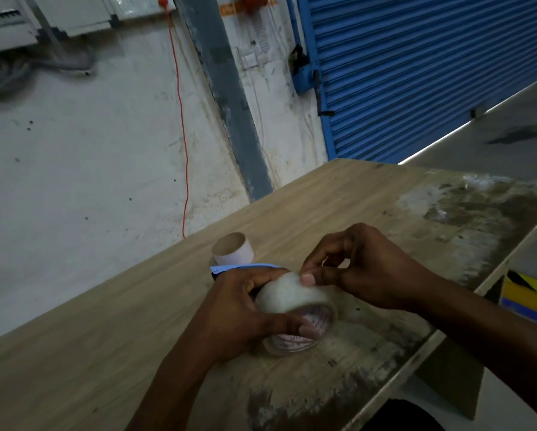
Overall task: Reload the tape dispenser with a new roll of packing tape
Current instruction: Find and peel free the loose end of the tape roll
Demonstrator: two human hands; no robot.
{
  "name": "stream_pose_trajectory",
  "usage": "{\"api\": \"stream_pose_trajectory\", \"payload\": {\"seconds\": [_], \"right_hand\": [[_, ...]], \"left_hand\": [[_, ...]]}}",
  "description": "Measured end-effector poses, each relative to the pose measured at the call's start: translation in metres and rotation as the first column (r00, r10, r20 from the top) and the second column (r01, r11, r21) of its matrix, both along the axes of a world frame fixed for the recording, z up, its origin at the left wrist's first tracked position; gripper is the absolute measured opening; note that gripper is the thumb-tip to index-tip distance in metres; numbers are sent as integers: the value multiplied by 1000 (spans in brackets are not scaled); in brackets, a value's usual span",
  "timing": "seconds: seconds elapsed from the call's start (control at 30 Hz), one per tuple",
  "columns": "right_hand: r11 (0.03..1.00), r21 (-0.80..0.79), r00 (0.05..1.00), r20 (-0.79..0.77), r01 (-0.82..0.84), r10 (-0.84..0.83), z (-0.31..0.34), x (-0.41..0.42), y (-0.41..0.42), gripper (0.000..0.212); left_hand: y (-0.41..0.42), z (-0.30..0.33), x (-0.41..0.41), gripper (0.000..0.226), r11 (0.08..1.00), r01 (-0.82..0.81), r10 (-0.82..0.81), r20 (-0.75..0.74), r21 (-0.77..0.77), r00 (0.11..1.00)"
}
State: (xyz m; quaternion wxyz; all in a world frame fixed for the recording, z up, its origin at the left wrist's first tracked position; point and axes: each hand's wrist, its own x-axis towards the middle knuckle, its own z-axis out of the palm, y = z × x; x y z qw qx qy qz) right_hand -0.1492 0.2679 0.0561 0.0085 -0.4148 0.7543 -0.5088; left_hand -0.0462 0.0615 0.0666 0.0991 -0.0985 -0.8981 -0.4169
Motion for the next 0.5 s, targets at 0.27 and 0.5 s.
{"api": "stream_pose_trajectory", "payload": {"seconds": [0.27, 0.5], "right_hand": [[989, 147, 985, -168, -7, 32, -2, -3, -13, 11], [942, 315, 922, -388, 117, 15, -4, 10, -14, 27]], "left_hand": [[-3, 0, 0, 51, 999, 25, -25, 1, 39, 1000], [-4, -2, -1, 42, 1000, 0, 0, 2, 18, 1000]]}}
